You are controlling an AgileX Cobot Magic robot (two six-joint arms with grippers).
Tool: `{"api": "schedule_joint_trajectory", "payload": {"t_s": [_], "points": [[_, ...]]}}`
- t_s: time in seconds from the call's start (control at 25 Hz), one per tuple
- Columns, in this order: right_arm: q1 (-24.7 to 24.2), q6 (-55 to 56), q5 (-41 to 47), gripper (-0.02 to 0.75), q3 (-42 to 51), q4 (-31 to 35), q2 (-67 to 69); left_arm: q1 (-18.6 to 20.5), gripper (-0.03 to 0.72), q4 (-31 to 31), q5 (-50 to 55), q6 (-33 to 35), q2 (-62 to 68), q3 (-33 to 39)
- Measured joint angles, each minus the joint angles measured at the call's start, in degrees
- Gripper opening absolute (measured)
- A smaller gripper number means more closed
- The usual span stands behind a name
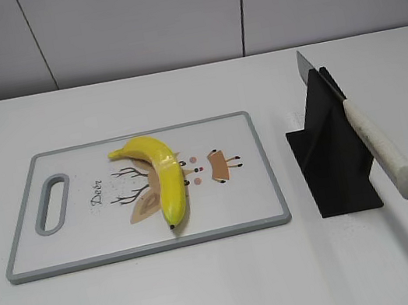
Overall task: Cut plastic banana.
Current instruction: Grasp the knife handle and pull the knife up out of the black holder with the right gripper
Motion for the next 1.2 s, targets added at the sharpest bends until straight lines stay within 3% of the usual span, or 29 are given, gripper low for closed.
{"api": "schedule_joint_trajectory", "payload": {"t_s": [0.84, 1.0, 1.2], "points": [[0.0, -0.3, -0.1, 0.517, 0.0, -0.3, 0.0, 0.0, 0.499, 0.0, 0.0, 0.0, 0.0, 0.0], [0.0, -0.9, -3.9, 0.517, 0.0, -3.4, 0.0, 0.0, 0.499, 0.0, 0.0, 0.0, 0.0, 0.0], [0.0, -0.9, -7.7, 0.517, 0.0, -2.3, -0.1, 0.0, 0.499, 0.0, 0.0, 0.0, 0.0, 0.0]]}}
